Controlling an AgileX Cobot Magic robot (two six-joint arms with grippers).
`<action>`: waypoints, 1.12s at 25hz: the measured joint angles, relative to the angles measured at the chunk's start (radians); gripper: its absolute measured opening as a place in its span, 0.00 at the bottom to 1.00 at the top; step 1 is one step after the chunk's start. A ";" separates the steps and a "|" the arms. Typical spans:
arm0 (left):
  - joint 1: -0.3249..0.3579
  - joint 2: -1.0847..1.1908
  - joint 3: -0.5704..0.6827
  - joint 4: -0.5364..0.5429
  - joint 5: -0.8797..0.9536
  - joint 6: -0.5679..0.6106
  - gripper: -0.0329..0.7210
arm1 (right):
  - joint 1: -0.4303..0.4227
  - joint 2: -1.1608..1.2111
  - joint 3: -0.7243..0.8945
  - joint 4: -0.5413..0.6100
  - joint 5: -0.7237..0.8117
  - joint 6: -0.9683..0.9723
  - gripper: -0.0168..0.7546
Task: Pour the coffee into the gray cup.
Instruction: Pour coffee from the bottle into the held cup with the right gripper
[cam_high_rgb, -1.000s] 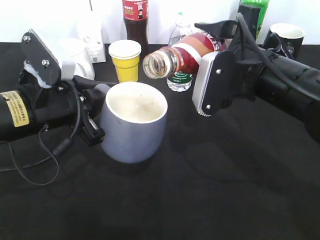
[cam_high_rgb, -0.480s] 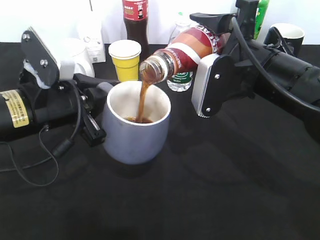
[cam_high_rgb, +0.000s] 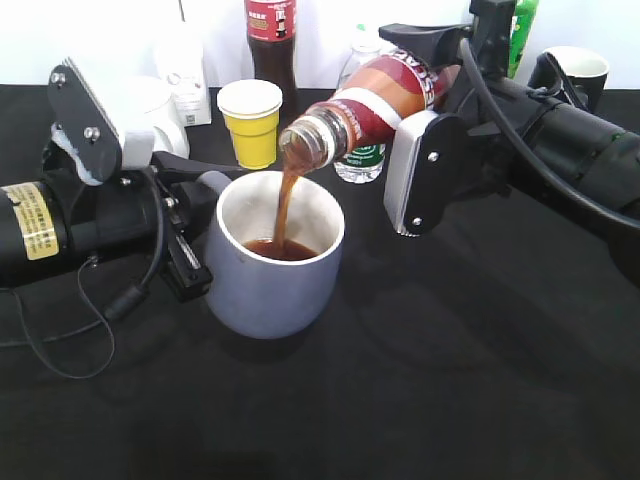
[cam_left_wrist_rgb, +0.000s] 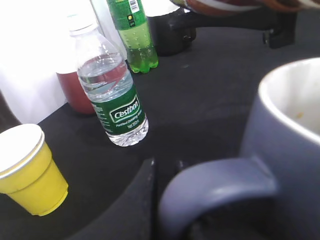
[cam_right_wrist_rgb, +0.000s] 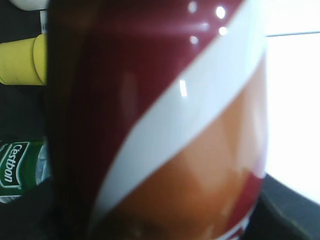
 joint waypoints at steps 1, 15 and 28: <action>0.000 0.000 0.000 0.000 -0.001 0.000 0.14 | 0.000 0.000 0.000 0.000 0.000 0.000 0.71; 0.000 0.000 0.000 0.001 -0.022 0.000 0.14 | 0.000 0.000 0.000 0.000 0.000 -0.005 0.71; 0.000 0.000 0.000 0.001 -0.022 0.000 0.14 | 0.000 0.000 0.000 0.000 -0.006 -0.029 0.71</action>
